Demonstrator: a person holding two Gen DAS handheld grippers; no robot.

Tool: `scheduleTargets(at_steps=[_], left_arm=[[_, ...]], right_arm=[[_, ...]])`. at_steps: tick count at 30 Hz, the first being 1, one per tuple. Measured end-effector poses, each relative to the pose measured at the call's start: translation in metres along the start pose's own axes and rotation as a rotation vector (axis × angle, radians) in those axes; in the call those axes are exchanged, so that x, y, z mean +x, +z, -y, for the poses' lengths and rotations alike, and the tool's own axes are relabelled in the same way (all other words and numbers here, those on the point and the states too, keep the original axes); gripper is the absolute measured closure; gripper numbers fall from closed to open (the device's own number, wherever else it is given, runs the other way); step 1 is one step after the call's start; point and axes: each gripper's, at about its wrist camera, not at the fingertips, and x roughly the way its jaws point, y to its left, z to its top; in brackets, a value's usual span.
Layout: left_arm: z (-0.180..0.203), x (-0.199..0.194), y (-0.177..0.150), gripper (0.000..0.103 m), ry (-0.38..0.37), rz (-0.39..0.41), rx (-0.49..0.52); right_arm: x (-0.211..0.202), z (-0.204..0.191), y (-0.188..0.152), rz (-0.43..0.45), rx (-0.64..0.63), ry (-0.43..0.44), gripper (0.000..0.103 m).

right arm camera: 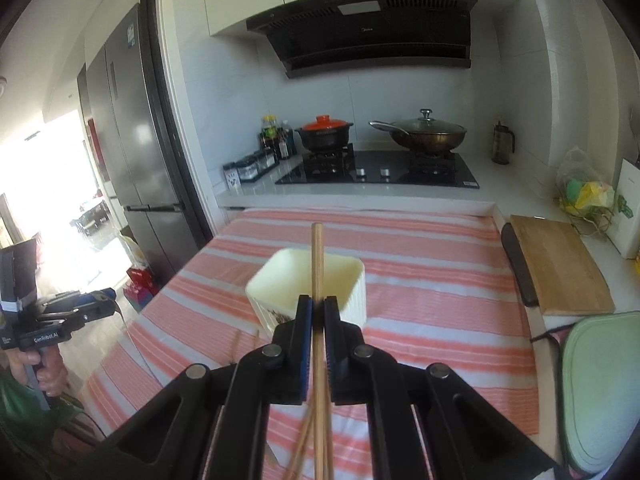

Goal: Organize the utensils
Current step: 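Carry the spoon and chopstick over the cream holder while both grippers open to drop them in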

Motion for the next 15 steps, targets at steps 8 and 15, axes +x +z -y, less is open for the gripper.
scheduleTargets(at_steps=[8,15], left_arm=[[-0.009,0.04,0.088,0.067,-0.002,0.069,-0.036],[-0.019,0.11,0.107,0.067,0.022,0.054,-0.087]], right_arm=[[0.06,-0.012,0.074,0.203,0.001,0.034,0.097],[0.129,-0.006,0.084,0.325,-0.013,-0.072,0.097]])
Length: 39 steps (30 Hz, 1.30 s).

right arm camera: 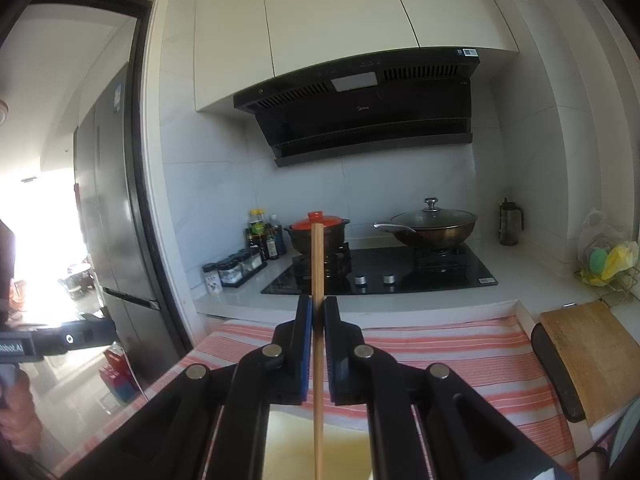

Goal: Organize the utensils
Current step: 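Carry the spoon and chopstick over the cream holder while both grippers open to drop them in, then withdraw both open grippers from the holder back over the chopsticks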

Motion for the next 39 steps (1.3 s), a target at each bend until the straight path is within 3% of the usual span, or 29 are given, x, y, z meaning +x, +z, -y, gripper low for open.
scheduleTargets(at_steps=[6,10,11,12,14,15,21,26,31,35,39], left_arm=[[-0.004,0.069,-0.03,0.067,0.03,-0.164,0.029],[-0.005,0.107,-0.048,0.065,0.053,-0.28,0.022],[-0.004,0.112,-0.052,0.06,0.063,-0.298,0.013],[-0.004,0.113,-0.055,0.054,0.069,-0.305,0.003],[-0.002,0.103,-0.056,0.029,0.071,-0.284,-0.013],[-0.001,0.091,-0.056,0.025,0.063,-0.26,-0.011],[0.007,0.006,-0.076,0.007,0.053,-0.184,0.108],[0.0,-0.058,-0.133,0.004,0.07,-0.219,0.141],[-0.005,-0.086,-0.212,0.004,0.095,-0.275,0.07],[0.0,-0.093,-0.266,0.004,0.085,-0.318,-0.011],[0.009,-0.094,-0.295,0.004,0.089,-0.339,-0.035]], right_arm=[[0.044,0.019,-0.063,-0.22,0.042,0.004,0.097],[0.061,0.034,-0.085,-0.353,0.093,0.01,0.095],[0.064,0.038,-0.086,-0.38,0.107,0.006,0.095],[0.064,0.041,-0.086,-0.397,0.117,-0.002,0.088],[0.053,0.045,-0.083,-0.398,0.13,-0.018,0.072],[0.043,0.046,-0.077,-0.385,0.137,-0.021,0.065],[-0.025,0.042,-0.059,-0.414,0.085,-0.001,0.063],[-0.1,0.036,-0.085,-0.479,0.017,0.016,0.063],[-0.176,0.022,-0.154,-0.469,-0.058,-0.054,0.062],[-0.224,0.014,-0.221,-0.465,0.029,-0.126,0.062],[-0.253,0.005,-0.269,-0.465,0.101,-0.193,0.062]])
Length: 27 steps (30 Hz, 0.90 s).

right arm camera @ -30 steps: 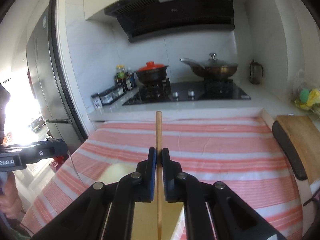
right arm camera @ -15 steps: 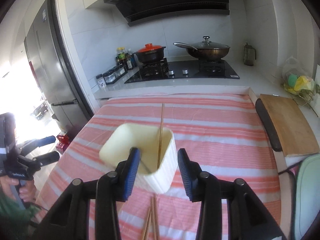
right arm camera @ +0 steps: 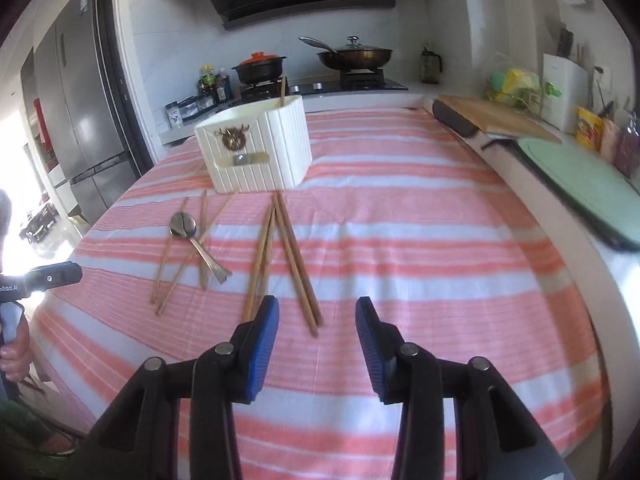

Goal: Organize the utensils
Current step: 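Withdraw both open grippers from the holder back over the chopsticks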

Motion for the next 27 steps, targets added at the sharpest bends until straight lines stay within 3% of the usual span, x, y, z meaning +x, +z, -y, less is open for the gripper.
scheduleTargets(at_steps=[7,18,27], left_arm=[[-0.005,0.006,-0.005,0.004,0.008,-0.011,-0.05],[0.004,0.025,0.004,0.004,0.052,-0.022,-0.036],[0.003,0.065,0.035,0.005,0.116,-0.014,-0.082]], right_arm=[[-0.005,-0.009,-0.019,-0.009,-0.078,-0.046,0.062],[0.003,-0.011,-0.016,-0.025,-0.033,-0.003,0.062],[0.006,0.001,-0.018,-0.051,0.001,-0.008,0.062]])
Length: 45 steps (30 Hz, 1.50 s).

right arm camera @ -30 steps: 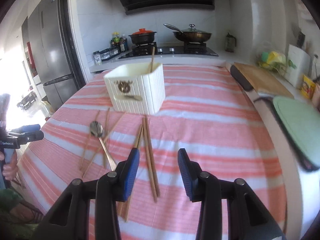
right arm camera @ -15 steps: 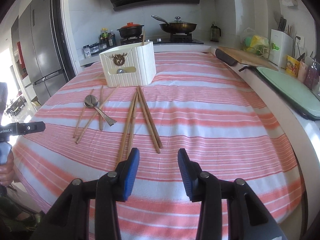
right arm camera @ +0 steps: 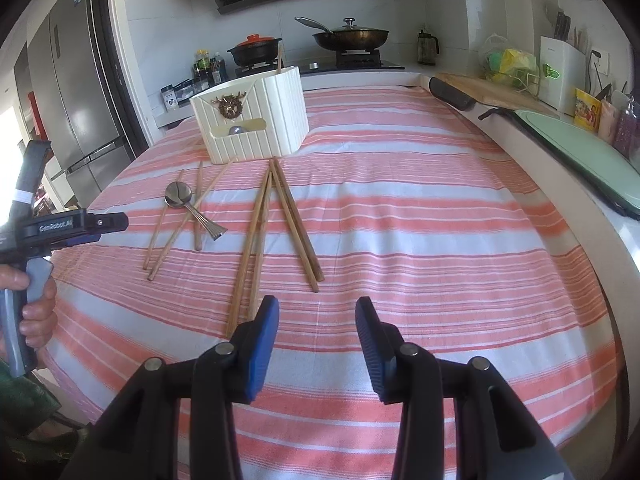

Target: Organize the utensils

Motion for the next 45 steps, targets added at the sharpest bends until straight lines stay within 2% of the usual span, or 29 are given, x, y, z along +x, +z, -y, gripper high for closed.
scheduleTargets(at_steps=[5,7,11,15,18,24,27,30,32,35,37,40,42,45], left_arm=[[0.004,0.032,0.008,0.005,0.088,-0.028,0.03],[0.004,0.04,0.007,0.006,0.109,-0.036,0.039],[0.003,0.046,0.005,0.006,0.136,-0.04,0.05],[0.004,0.047,0.003,0.007,0.161,-0.039,0.08],[0.003,0.047,0.004,0.006,0.163,-0.04,0.094],[0.007,0.05,0.006,0.008,0.174,-0.029,0.122],[0.011,0.051,0.009,0.016,0.169,-0.022,0.131],[0.014,0.05,0.01,0.033,0.144,-0.018,0.149],[0.017,0.048,0.008,0.05,0.137,-0.011,0.165],[0.018,0.045,0.006,0.064,0.139,-0.002,0.182],[0.016,0.043,0.005,0.069,0.141,0.002,0.184],[0.014,0.041,0.002,0.079,0.145,0.004,0.19],[0.014,0.041,0.002,0.081,0.149,0.008,0.197],[0.016,0.041,0.001,0.082,0.16,0.013,0.206]], right_arm=[[0.004,0.004,0.013,-0.006,-0.006,0.006,0.063],[0.012,0.007,0.029,-0.017,-0.026,0.042,0.063],[0.049,0.014,0.063,-0.096,-0.048,0.113,0.071],[0.094,0.011,0.078,-0.206,-0.081,0.156,0.084],[0.114,0.005,0.083,-0.263,-0.109,0.187,0.088],[0.131,-0.01,0.095,-0.332,-0.191,0.153,0.089],[0.143,-0.012,0.1,-0.401,-0.188,0.227,0.091],[0.145,-0.021,0.104,-0.409,-0.241,0.191,0.093],[0.146,-0.021,0.105,-0.415,-0.212,0.19,0.092],[0.145,-0.008,0.104,-0.419,-0.078,0.258,0.092],[0.145,0.0,0.103,-0.42,-0.006,0.282,0.092],[0.138,-0.003,0.103,-0.392,-0.058,0.246,0.088],[0.135,-0.001,0.107,-0.362,-0.043,0.267,0.088],[0.142,-0.004,0.114,-0.361,-0.052,0.241,0.092]])
